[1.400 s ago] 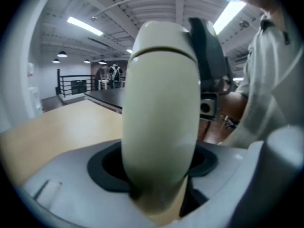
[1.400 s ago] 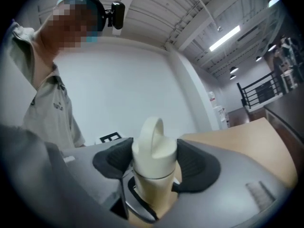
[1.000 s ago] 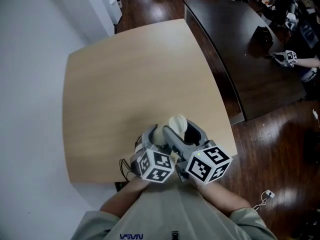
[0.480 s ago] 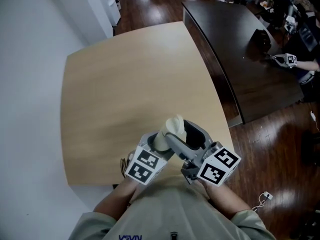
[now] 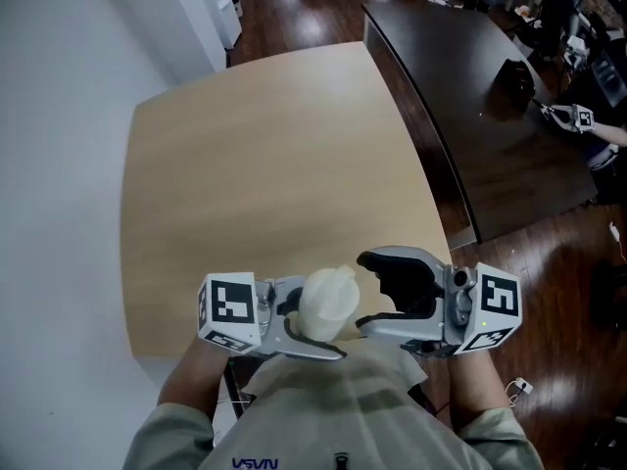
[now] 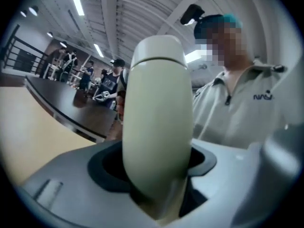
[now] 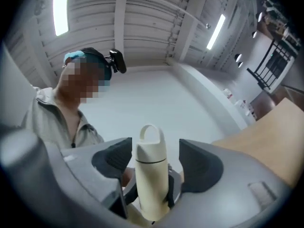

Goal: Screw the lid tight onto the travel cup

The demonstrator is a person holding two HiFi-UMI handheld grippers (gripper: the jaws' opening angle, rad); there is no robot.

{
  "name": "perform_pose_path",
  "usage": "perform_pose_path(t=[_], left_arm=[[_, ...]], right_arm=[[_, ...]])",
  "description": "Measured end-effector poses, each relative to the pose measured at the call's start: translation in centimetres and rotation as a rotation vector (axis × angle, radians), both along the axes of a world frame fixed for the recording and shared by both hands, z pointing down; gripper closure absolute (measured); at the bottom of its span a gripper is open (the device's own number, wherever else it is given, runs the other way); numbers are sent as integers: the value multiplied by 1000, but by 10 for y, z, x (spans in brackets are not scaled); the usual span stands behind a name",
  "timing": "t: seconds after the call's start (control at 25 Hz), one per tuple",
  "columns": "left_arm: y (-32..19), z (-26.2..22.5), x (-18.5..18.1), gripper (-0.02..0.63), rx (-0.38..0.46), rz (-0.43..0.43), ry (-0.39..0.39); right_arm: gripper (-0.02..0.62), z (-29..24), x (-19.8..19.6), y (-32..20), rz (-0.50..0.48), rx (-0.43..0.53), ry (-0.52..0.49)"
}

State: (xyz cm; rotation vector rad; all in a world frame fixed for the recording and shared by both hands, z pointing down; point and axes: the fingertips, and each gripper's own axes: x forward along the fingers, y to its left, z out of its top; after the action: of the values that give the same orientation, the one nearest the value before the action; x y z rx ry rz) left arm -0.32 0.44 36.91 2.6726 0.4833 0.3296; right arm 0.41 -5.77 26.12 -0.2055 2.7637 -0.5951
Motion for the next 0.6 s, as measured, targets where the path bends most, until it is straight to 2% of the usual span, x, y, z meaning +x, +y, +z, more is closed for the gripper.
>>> perform_pose_path(t=[0.12, 0.28, 0.6], left_arm=[[16, -11, -1, 285, -28, 92, 28], [29, -12, 3, 285, -42, 164, 18], [42, -3, 5, 285, -53, 236, -21]], right_arm=[[285, -13, -9, 13, -97, 48, 4], [284, -19, -16, 29, -199, 102, 18], [287, -9, -26, 38, -226, 108, 53]])
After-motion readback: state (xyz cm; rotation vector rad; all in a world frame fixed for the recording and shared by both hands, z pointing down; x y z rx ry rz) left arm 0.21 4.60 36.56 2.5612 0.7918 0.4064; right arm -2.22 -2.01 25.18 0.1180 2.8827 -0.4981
